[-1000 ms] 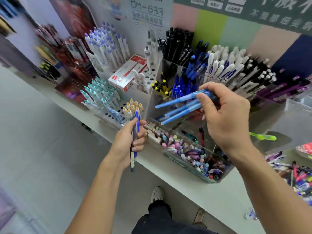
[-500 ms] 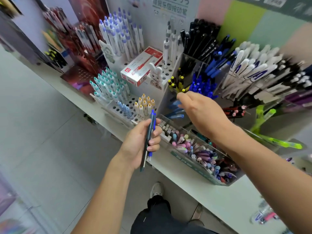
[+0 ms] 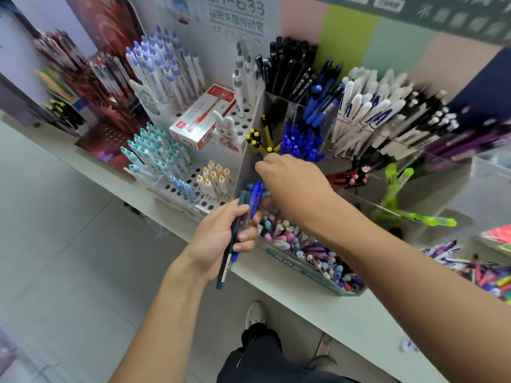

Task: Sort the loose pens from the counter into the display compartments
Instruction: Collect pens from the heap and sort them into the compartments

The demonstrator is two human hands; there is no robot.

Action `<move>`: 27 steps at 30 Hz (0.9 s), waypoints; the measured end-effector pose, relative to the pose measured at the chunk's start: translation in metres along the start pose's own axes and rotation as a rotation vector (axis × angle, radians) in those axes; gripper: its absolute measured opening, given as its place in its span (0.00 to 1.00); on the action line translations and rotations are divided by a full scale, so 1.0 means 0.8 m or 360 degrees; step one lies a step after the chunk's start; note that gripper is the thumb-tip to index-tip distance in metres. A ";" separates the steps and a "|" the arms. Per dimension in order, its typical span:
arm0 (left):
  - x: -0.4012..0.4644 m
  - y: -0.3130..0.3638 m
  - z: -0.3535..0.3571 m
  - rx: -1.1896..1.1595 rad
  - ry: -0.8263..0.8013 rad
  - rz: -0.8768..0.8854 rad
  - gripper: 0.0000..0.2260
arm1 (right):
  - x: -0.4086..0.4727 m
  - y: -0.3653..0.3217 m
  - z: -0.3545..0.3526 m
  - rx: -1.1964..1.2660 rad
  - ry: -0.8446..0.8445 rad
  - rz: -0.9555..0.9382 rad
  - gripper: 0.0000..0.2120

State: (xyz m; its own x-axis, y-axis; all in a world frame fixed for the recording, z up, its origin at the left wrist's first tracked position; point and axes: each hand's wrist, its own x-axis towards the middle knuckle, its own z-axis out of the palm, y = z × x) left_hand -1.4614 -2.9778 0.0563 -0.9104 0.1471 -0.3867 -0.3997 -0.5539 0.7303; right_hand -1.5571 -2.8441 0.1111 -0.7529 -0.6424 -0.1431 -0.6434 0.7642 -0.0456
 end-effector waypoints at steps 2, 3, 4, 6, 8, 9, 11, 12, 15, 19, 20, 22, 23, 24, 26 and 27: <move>-0.004 0.001 0.003 0.0098 -0.0045 -0.0017 0.15 | -0.027 0.016 -0.008 0.0331 0.0152 0.0050 0.18; -0.006 0.001 0.005 0.0169 -0.0095 -0.0017 0.13 | -0.042 0.023 -0.012 0.0558 0.0262 0.0084 0.16; -0.008 0.002 0.008 0.0249 -0.0166 -0.0018 0.11 | -0.057 0.030 -0.014 0.0829 0.0340 0.0125 0.12; -0.009 -0.001 0.020 0.0395 -0.0302 -0.0047 0.09 | -0.083 0.039 -0.012 0.1358 0.0226 0.0146 0.09; -0.008 -0.005 0.037 0.0522 -0.0421 -0.0097 0.06 | -0.108 0.048 0.002 0.1820 0.0041 0.0198 0.07; -0.007 -0.009 0.047 0.0605 -0.0471 -0.0119 0.06 | -0.121 0.053 0.010 0.1991 0.0017 0.0259 0.05; -0.008 -0.019 0.062 0.0861 -0.0501 -0.0145 0.08 | -0.150 0.066 0.025 0.2170 0.0110 0.0395 0.04; -0.007 -0.024 0.068 0.1003 -0.0460 -0.0150 0.09 | -0.165 0.075 0.030 0.2220 0.0200 0.0481 0.04; 0.000 -0.042 0.071 0.1300 -0.0126 -0.0154 0.11 | -0.202 0.101 0.035 0.2367 0.0559 0.0765 0.04; 0.016 -0.059 0.072 0.1349 0.0501 0.0169 0.09 | -0.228 0.122 0.020 0.2017 0.1035 0.0831 0.07; 0.022 -0.060 0.072 0.1317 0.0597 0.0214 0.06 | -0.229 0.122 0.016 0.1891 0.1099 0.0812 0.07; 0.040 -0.060 0.072 0.1182 0.0670 0.0142 0.07 | -0.227 0.117 0.011 0.1685 0.1143 0.0773 0.07; 0.051 -0.059 0.071 0.1033 0.0652 0.0110 0.11 | -0.225 0.113 0.011 0.1609 0.1128 0.0752 0.06; 0.060 -0.054 0.072 0.0889 0.0602 0.0125 0.13 | -0.223 0.109 0.011 0.1565 0.1107 0.0735 0.05; 0.074 -0.044 0.072 0.0855 0.0521 0.0330 0.13 | -0.220 0.102 0.012 0.1570 0.1101 0.0716 0.05; 0.080 -0.039 0.070 0.0982 0.0506 0.0488 0.12 | -0.220 0.100 0.014 0.1593 0.1107 0.0718 0.05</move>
State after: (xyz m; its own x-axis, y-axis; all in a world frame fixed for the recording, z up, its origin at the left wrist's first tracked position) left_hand -1.5132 -2.9048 0.0400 -0.9531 -0.2347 -0.1911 -0.2061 0.0407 0.9777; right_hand -1.4747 -2.6692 0.1216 -0.9822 0.0169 0.1868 -0.1609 0.4365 -0.8852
